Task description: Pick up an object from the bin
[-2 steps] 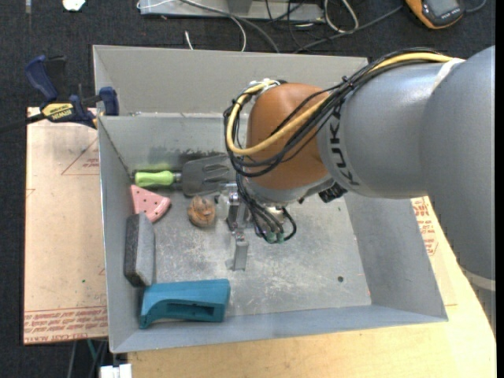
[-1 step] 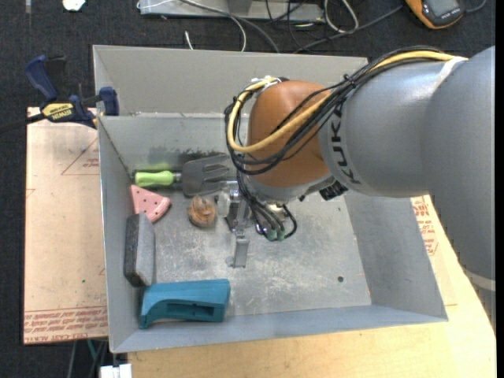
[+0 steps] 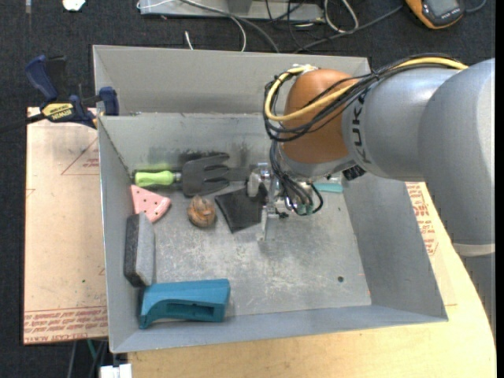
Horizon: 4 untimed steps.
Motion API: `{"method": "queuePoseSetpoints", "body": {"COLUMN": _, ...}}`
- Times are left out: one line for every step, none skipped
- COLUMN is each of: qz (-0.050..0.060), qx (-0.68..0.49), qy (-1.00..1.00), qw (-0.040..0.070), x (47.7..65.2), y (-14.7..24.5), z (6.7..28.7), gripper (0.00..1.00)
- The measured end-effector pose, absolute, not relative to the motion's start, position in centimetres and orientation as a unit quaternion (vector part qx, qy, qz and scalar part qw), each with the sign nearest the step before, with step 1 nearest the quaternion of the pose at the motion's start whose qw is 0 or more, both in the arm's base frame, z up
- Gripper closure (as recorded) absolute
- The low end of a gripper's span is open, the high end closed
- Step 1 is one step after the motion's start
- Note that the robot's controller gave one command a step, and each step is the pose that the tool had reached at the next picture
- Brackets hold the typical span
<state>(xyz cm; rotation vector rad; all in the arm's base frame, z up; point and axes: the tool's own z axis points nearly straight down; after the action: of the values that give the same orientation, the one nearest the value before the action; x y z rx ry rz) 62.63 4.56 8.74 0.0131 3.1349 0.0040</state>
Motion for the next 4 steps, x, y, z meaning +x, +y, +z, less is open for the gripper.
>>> {"method": "queuePoseSetpoints", "body": {"qz": 0.003, "qx": 0.036, "qy": 0.999, "qw": 0.003, "x": 64.2, "y": 10.0, "z": 10.5, "gripper": 0.00}}
{"method": "queuePoseSetpoints", "body": {"qz": 0.001, "qx": 0.022, "qy": 1.000, "qw": 0.002, "x": 63.8, "y": 6.1, "z": 8.6, "gripper": 0.00}}
{"method": "queuePoseSetpoints", "body": {"qz": 0.002, "qx": 0.012, "qy": 1.000, "qw": 0.004, "x": 64.6, "y": 11.3, "z": 7.9, "gripper": 0.00}}
{"method": "queuePoseSetpoints", "body": {"qz": -0.002, "qx": -0.049, "qy": 0.999, "qw": 0.005, "x": 65.0, "y": 3.4, "z": 7.2, "gripper": 1.00}}
